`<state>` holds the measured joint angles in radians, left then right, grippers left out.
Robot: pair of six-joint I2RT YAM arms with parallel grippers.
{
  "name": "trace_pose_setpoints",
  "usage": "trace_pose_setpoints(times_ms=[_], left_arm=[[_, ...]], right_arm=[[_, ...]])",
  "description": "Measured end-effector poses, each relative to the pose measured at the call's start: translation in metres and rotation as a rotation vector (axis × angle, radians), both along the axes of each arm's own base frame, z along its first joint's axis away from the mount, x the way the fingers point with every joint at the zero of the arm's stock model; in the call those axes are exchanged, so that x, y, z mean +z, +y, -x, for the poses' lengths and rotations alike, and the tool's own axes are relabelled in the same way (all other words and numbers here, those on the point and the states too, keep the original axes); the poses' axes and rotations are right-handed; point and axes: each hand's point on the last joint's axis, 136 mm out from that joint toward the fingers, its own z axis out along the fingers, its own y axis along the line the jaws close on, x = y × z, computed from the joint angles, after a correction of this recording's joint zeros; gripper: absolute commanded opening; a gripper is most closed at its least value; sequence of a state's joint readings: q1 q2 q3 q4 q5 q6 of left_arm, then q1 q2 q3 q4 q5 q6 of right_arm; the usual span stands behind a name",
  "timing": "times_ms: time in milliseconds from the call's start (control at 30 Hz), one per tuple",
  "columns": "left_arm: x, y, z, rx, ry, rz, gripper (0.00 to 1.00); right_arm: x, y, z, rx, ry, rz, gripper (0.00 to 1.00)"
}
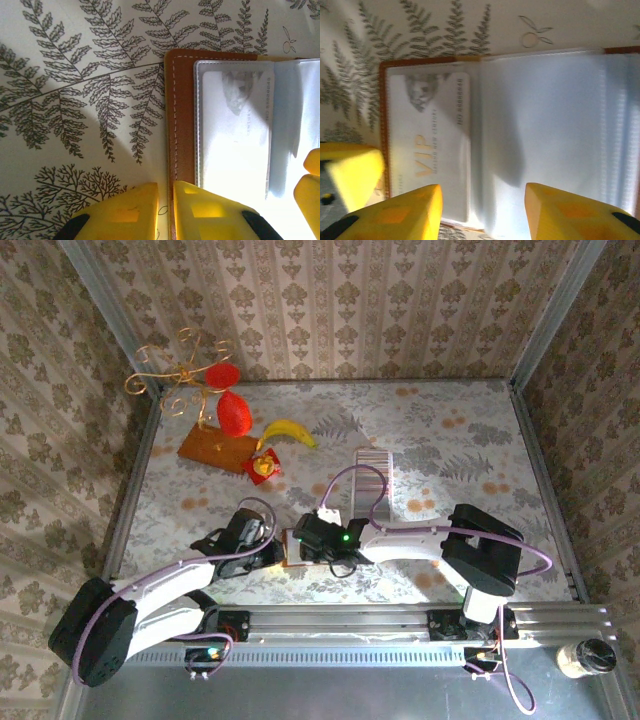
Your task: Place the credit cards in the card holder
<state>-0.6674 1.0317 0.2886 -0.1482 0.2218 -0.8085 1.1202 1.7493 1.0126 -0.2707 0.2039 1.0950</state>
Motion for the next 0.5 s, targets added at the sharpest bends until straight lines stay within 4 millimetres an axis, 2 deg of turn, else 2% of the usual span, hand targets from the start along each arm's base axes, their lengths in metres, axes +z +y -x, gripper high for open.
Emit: trace_pose_setpoints(times_ms=[267,500], left_arm=[[0.0,0.0,0.0,0.002,0.002,0.001,0.17],[0.0,0.0,0.0,0.003,0.0,0.003,0.17]], right_arm=[[-0.005,-0.023,0.007,0.006,0.016,0.126,0.51],[-0.013,-0.015,0.008,0.024,0.02,0.187,0.52]])
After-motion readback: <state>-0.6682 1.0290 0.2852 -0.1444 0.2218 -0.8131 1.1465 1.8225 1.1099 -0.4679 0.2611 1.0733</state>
